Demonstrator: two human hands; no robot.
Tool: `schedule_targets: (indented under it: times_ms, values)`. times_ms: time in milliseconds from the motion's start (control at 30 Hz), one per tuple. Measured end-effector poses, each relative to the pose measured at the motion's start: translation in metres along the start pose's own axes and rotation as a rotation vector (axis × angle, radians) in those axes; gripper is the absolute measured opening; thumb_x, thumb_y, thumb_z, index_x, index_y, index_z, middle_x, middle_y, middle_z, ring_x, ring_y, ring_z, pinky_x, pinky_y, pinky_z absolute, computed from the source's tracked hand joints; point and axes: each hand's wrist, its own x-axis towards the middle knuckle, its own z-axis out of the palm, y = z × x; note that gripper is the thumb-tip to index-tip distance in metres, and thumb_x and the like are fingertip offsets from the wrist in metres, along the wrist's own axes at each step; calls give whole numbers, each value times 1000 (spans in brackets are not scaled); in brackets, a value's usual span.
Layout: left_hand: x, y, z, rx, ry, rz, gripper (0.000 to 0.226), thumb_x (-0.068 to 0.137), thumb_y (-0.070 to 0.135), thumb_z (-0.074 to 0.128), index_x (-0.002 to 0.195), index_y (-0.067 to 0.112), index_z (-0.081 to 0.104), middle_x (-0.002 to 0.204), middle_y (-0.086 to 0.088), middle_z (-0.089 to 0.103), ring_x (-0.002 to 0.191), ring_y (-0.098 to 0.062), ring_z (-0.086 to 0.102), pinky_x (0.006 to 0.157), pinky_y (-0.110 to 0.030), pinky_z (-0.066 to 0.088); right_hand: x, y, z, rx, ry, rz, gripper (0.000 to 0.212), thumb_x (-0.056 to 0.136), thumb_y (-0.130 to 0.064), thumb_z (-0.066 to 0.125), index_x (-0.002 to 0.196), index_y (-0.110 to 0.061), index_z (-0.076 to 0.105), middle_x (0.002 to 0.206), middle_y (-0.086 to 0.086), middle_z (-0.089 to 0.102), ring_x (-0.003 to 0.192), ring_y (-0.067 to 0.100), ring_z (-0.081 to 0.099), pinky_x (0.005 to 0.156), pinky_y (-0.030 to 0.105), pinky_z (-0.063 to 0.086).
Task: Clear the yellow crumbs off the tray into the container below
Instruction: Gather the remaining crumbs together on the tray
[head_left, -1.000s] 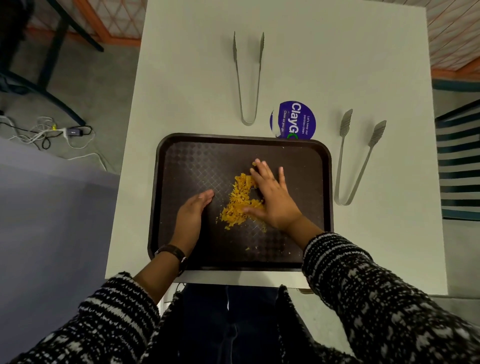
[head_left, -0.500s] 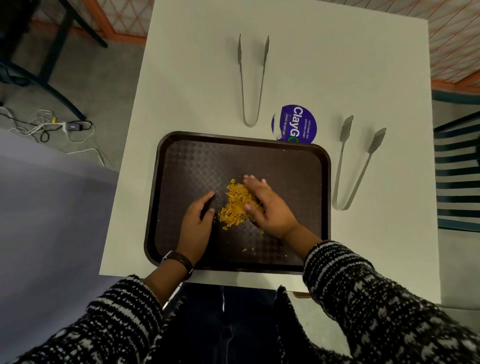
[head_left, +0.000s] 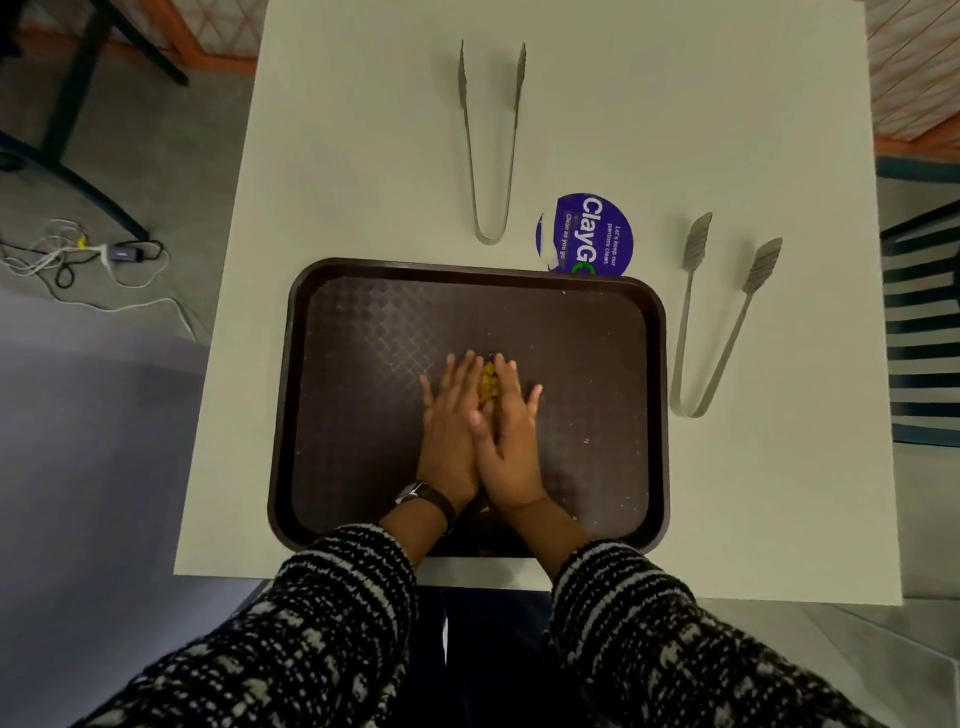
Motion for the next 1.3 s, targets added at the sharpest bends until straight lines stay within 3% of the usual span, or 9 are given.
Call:
schedule_targets:
  times_ms: [200, 267, 333, 400, 500, 633, 833, 967, 1300]
  values:
    - [6, 10, 6, -69, -56, -21, 104, 73, 78, -9, 143, 11, 29, 152, -7, 29, 143, -17, 20, 119, -37, -3, 1, -9, 11, 214, 26, 105, 89, 84, -73, 25, 145, -9, 29, 149, -10, 26, 146, 7, 9, 118, 28, -10]
    - [9, 12, 7, -236, -68, -74, 85, 84, 68, 7, 143, 9, 27, 151, -8, 31, 141, -16, 25, 120, -40, 2, 0, -14, 10, 306, 29, 145, 94, 81, -78, 23, 145, -10, 29, 147, -12, 28, 144, 2, 16, 120, 27, -2]
    - [8, 16, 7, -406, -26, -120, 52, 99, 36, 23, 143, 8, 24, 151, -8, 30, 140, -15, 27, 120, -26, 2, 0, -20, 8, 452, 40, 204, 91, 81, -76, 30, 144, -11, 32, 148, -8, 34, 137, -1, 31, 118, 27, 19]
    - [5, 21, 5, -575, 44, -167, 42, 99, 14, 31, 141, 9, 30, 149, -8, 33, 139, -16, 29, 117, -15, 8, 2, -26, 4, 631, 81, 280, 81, 83, -66, 35, 141, -10, 38, 145, 0, 42, 128, -3, 43, 108, 19, 35]
    - [3, 36, -4, -1020, 132, -346, 36, 97, 14, 39, 131, 9, 49, 139, -9, 50, 128, -17, 47, 110, -34, 37, 6, -35, -5, 884, 176, 448, 64, 92, -57, 33, 134, -11, 50, 135, 6, 56, 123, 11, 53, 105, 27, 42]
    - [9, 52, -17, -1498, 180, -658, 35, 96, 22, 38, 114, 4, 62, 117, -14, 64, 107, -23, 63, 92, -32, 52, 10, -53, -21, 1316, 270, 627, 45, 99, -35, 35, 123, -2, 56, 110, 12, 66, 97, 20, 66, 80, 27, 57]
    - [11, 69, -44, -1686, 166, -569, 39, 98, 22, 29, 106, 1, 60, 83, 0, 75, 85, -13, 68, 84, -27, 53, 13, -79, -29, 1578, 350, 640, 33, 99, -23, 36, 105, -3, 61, 103, 11, 67, 96, 22, 64, 93, 35, 48]
    - [8, 79, -60, -1777, 150, -538, 39, 98, 22, 29, 97, 4, 63, 83, -1, 75, 85, -14, 69, 85, -29, 52, 11, -96, -34, 1610, 310, 581, 33, 100, -23, 35, 102, -4, 62, 90, 8, 73, 83, 18, 71, 80, 29, 56]
    - [-21, 107, -74, -1797, 43, -492, 38, 98, 22, 28, 102, 3, 61, 102, -8, 65, 98, -18, 63, 95, -32, 47, -20, -116, -50, 1613, 391, 469, 34, 99, -23, 37, 105, -2, 64, 107, 16, 68, 105, 28, 62, 105, 42, 41]
